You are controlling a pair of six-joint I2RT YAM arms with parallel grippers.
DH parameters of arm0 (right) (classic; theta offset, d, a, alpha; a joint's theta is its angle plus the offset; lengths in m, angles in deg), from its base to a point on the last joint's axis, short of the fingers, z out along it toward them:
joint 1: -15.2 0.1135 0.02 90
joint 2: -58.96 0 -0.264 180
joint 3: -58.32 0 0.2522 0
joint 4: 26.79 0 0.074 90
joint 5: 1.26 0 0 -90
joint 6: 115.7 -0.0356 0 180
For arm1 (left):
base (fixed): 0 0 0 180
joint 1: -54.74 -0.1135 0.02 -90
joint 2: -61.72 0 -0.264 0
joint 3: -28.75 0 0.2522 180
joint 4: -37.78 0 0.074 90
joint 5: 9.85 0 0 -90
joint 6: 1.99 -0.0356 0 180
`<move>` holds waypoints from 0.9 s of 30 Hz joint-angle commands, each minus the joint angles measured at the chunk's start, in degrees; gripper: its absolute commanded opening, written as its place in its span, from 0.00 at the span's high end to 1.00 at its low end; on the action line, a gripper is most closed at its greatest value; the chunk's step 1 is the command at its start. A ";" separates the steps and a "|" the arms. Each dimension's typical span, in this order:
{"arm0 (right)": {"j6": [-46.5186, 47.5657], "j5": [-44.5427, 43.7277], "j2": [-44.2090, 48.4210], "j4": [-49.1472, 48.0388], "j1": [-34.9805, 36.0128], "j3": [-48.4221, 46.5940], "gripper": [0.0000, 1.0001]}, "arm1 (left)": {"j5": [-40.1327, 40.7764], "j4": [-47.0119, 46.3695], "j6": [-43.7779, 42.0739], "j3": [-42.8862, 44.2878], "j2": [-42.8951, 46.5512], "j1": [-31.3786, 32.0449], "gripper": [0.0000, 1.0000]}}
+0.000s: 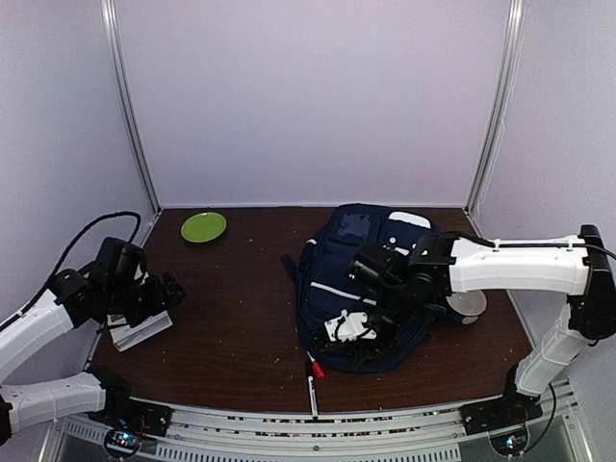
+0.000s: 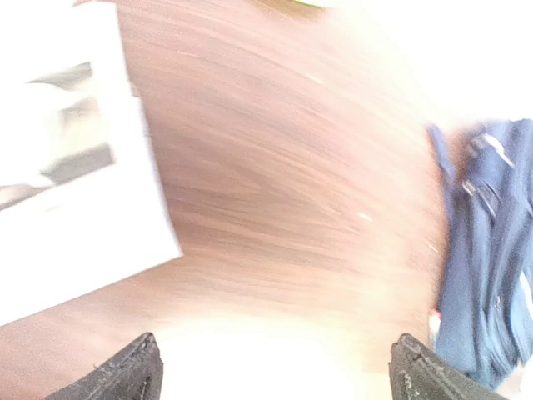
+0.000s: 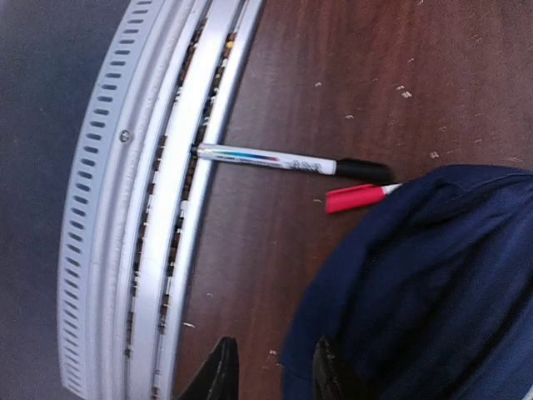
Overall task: Pack the student bag
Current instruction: Place the largest pocket of the student bag, then move the book to the center of the board.
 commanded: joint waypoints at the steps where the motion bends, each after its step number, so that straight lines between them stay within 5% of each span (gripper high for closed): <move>1: 1.25 6.12 -0.23 1.46 1.42 -3.70 0.52 | 6.42 12.75 -6.00 3.59 3.36 -8.50 0.02; 4: 1.25 5.87 0.55 0.37 0.73 -5.66 0.38 | 4.66 13.81 -10.82 5.47 1.50 -18.39 0.02; 14: -0.29 6.16 5.25 -2.03 -1.17 -6.67 0.37 | 7.16 6.23 -19.56 6.98 -8.44 -41.33 0.02; 27: -1.98 5.84 8.07 -5.50 -3.38 -5.02 0.35 | 4.19 -6.94 -20.53 8.77 -26.58 -44.69 0.04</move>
